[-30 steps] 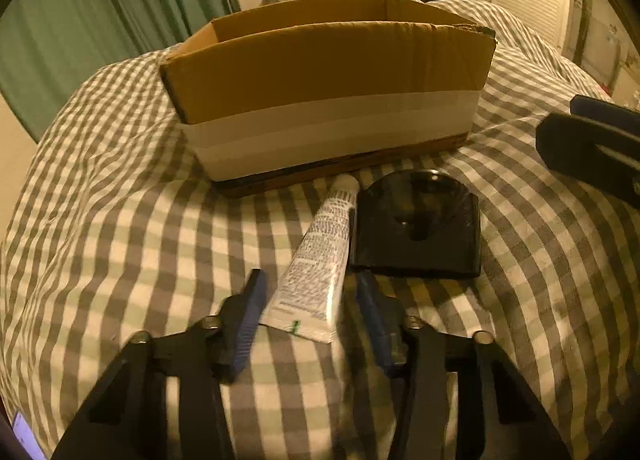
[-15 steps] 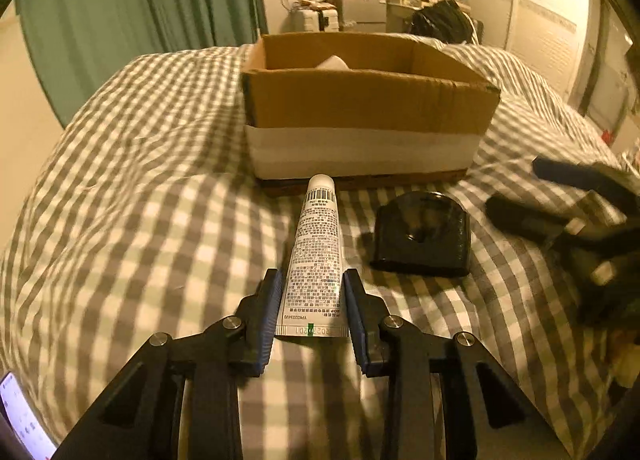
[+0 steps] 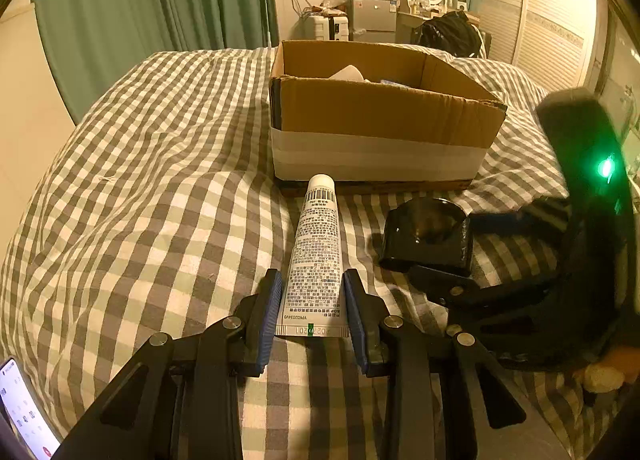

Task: Organize objects
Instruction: 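Grasp the white tube with the left gripper while the right grasps the black case, then lower tube and black case into the box and open both grippers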

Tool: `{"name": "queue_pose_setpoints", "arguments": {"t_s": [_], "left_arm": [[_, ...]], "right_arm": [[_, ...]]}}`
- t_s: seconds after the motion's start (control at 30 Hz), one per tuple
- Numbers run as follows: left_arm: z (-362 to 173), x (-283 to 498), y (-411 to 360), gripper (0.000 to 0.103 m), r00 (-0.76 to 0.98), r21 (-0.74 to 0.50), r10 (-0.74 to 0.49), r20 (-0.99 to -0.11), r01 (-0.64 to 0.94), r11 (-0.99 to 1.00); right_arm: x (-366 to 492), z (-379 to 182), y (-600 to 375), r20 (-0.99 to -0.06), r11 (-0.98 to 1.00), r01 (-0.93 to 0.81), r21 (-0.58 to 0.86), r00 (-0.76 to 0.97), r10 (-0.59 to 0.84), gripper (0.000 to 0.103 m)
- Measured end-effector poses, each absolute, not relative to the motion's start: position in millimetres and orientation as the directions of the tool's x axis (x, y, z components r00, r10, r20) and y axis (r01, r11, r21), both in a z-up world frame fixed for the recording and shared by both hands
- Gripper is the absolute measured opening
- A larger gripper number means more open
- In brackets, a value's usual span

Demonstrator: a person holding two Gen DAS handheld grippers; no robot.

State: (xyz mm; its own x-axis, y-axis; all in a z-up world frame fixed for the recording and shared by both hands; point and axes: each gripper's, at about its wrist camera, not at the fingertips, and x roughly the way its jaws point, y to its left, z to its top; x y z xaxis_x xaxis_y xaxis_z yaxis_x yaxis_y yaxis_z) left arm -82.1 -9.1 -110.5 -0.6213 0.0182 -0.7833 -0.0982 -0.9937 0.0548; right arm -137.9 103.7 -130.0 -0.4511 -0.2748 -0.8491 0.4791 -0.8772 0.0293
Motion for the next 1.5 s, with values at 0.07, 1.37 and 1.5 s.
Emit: {"name": "queue_pose_setpoints", "arguments": {"t_s": [0.07,1.37,1.5], "left_arm": [[-110.2,-81.4,-9.0,0.032,-0.623,0.053,0.020,-0.782,-0.098,-0.994],[39.3,-128.4,25.0,0.032,-0.802,0.047,0.131,-0.583,-0.194,-0.980],[42.2,-157.8,30.2,0.032,-0.801,0.052,0.128,-0.584,-0.195,-0.979]], "right_arm": [[-133.8,-134.7,99.5,-0.856,-0.873,0.487,0.005,-0.449,-0.255,0.060],[-118.4,50.7,150.9,-0.536,-0.918,0.379,-0.118,-0.802,-0.263,0.037],[-135.5,68.3,152.7,-0.512,-0.922,0.365,-0.128,-0.821,-0.254,0.037]]}}
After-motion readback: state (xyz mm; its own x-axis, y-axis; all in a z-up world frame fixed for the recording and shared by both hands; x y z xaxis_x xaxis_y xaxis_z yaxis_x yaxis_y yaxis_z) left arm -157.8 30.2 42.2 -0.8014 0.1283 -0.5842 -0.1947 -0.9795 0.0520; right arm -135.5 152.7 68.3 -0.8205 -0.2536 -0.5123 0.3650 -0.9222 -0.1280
